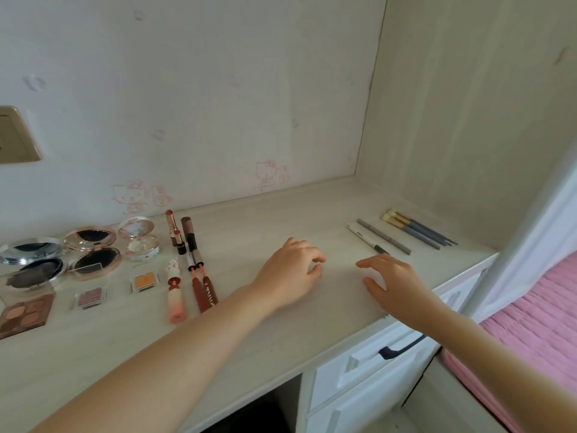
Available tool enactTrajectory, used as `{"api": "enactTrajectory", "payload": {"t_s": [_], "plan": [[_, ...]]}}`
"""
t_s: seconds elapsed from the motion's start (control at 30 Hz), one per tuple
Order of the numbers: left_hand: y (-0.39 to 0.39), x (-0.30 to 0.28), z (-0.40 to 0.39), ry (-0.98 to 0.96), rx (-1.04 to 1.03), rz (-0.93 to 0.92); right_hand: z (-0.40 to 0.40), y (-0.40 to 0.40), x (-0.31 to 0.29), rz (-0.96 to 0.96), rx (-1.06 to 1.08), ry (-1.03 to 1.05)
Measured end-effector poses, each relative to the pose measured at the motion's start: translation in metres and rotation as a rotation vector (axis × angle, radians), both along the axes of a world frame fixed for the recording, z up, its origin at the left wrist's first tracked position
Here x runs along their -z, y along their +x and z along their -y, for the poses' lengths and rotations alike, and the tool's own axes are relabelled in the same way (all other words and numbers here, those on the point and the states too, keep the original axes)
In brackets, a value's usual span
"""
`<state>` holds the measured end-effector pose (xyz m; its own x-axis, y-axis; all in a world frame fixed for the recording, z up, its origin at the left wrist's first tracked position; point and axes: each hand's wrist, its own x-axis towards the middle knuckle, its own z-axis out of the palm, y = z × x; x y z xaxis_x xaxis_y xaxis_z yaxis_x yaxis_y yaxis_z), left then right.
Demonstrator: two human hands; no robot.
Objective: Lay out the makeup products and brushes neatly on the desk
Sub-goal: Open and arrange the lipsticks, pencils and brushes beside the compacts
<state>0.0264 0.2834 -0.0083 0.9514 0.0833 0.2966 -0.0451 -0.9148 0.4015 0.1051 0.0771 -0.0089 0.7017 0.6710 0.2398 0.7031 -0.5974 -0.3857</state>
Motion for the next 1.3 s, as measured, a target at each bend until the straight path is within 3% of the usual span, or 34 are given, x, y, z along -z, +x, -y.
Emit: {"api": "enactTrajectory", "payload": {"t_s": [0.37,0.53,0.7,0.93,1.3], "plan": [[0.099,0.004,0.025,-0.049,-0.047,-0.116,0.017,0.053,0.001,0.087,0.22,0.018],[0.126,0.009,0.023,-0.195,-0.156,-0.184,0.011,0.065,0.005,0.093,0.283,-0.042],[0.141,0.009,0.021,-0.258,-0.158,-0.232,0.008,0.065,0.008,0.122,0.281,-0.08],[0.135,0.009,0.02,-0.399,-0.128,-0.153,0.006,0.06,0.011,0.143,0.244,-0.057],[0.105,0.008,0.01,-0.178,-0.058,-0.175,-0.008,0.036,-0.003,0.128,0.219,0.123]]}}
